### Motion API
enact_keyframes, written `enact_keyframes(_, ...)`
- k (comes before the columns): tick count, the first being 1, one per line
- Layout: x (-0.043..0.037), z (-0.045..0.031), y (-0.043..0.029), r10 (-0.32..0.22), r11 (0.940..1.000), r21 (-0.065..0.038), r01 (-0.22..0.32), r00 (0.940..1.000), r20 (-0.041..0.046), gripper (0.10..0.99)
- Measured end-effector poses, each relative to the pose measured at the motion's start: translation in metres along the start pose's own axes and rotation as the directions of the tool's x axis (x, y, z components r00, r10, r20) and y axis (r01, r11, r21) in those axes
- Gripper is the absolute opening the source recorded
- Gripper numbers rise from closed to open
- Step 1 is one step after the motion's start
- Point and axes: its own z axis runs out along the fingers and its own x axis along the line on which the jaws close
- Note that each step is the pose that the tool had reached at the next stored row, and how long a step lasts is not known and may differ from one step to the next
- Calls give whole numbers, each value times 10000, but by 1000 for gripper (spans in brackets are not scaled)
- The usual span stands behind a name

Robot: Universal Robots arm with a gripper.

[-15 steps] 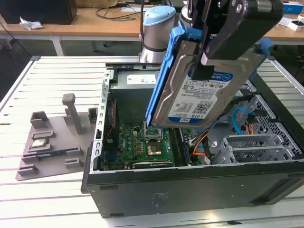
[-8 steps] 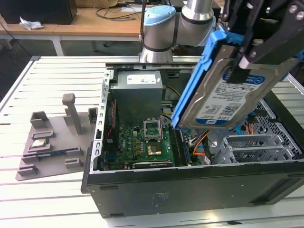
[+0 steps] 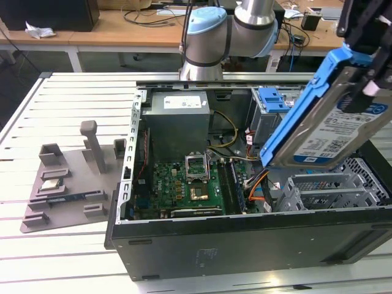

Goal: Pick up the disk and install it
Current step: 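Pick up the disk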

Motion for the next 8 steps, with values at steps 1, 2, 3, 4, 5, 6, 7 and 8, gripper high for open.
enact_keyframes(1,1,4,-42,2,10000,-13,-2,10000,0,365)
enact_keyframes(2,3,15,-133,2,10000,-40,-2,10000,-1,365)
enact_keyframes(3,5,29,-198,5,10000,-60,-5,10000,-3,365)
enact_keyframes(4,7,51,-253,5,10000,-78,-5,10000,-3,365)
enact_keyframes(5,9,69,-288,5,10000,-89,-5,10000,-1,365)
enact_keyframes(6,10,82,-313,6,10000,-95,-6,10000,-1,365)
enact_keyframes(7,12,101,-394,10,9999,-110,-10,10000,-2,365)
enact_keyframes(8,12,103,-438,7,9999,-112,-7,10000,-2,365)
